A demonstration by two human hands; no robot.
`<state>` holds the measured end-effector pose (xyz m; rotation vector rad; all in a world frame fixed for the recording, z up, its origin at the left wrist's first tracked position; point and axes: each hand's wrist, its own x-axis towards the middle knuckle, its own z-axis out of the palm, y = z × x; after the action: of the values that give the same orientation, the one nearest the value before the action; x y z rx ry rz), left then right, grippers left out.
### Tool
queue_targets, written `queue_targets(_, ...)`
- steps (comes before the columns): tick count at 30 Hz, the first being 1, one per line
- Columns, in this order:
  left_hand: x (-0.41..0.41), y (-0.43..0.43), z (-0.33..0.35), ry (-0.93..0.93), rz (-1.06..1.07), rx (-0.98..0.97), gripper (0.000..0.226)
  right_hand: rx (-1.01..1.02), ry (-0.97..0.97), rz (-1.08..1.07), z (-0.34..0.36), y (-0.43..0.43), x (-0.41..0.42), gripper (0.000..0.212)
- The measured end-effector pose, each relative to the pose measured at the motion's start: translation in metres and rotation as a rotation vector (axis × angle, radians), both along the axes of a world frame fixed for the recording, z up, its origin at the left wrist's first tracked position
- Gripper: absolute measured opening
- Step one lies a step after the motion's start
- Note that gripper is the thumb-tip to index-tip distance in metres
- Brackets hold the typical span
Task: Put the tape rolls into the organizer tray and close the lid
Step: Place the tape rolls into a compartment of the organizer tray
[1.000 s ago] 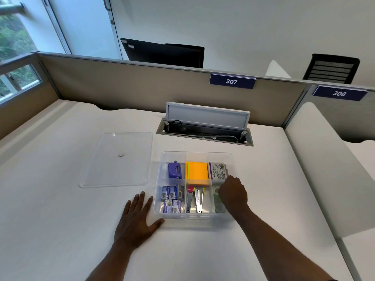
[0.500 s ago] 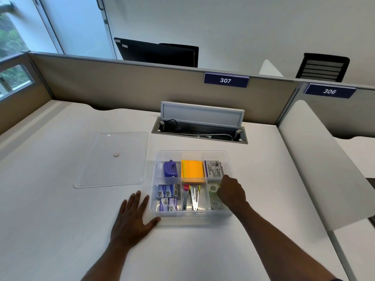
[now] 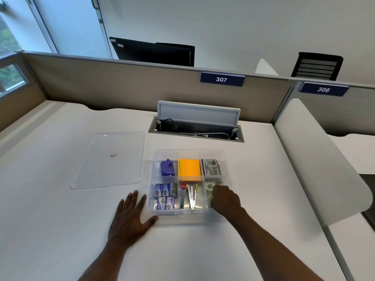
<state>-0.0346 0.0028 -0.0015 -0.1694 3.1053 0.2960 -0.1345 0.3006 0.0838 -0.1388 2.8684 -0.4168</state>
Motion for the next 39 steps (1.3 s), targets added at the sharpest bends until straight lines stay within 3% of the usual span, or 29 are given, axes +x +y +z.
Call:
queue_targets(15,0.000,-0.001,-0.003,0.002,0.004,0.007,0.094,-0.124,0.009,-0.022,0.005,0.004,-0.007,0.015)
queue_targets(22,0.000,-0.001,-0.002,0.006,0.003,0.007,0.094,-0.093,-0.026,-0.098,-0.001,0.004,-0.005,0.028)
queue_targets(39,0.000,-0.002,-0.003,0.008,0.008,0.009,0.093,-0.096,-0.062,-0.090,-0.005,0.006,-0.011,0.021)
